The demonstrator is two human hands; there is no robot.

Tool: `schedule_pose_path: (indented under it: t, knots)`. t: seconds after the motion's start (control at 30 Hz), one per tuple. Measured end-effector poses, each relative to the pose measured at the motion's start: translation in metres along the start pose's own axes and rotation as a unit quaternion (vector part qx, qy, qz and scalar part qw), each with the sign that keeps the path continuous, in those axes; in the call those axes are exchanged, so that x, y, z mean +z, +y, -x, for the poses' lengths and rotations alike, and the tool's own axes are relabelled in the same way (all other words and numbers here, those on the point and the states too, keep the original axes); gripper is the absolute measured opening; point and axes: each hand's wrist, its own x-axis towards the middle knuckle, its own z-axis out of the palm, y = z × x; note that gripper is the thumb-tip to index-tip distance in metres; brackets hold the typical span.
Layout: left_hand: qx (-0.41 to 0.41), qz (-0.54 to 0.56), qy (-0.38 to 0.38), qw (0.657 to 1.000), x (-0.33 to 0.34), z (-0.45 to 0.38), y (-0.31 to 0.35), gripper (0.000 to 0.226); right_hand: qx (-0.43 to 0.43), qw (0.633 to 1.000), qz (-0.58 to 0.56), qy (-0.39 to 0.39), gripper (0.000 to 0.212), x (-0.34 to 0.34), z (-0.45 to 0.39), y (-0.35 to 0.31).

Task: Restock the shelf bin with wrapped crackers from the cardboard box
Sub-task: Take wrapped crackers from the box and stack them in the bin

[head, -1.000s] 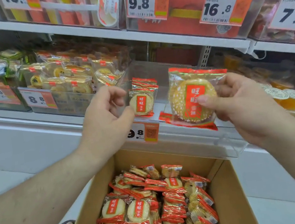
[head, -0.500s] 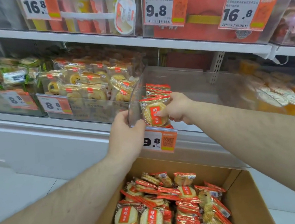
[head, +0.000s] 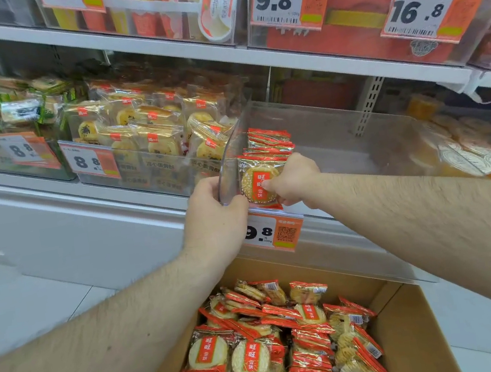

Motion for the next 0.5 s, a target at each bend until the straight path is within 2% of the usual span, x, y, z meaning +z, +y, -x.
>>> schedule_pose_path:
  t: [0.2,0.37,0.5]
  knots:
    - [-0.007,0.007,-0.002,1.000,0.001,-0.002,0.002,0.019,0.010,0.997,-0.053,-0.059,0.031,-0.006,-0.006,0.001]
    - [-0.015,0.012,-0.002,1.000,0.002,-0.003,0.004,0.019,0.028,0.989,-0.106,-0.104,0.037,-0.011,-0.006,-0.001]
    - [-0.018,0.010,-0.005,1.000,0.001,-0.005,0.003,0.016,0.029,0.988,-0.096,-0.114,0.031,-0.017,0.002,-0.001]
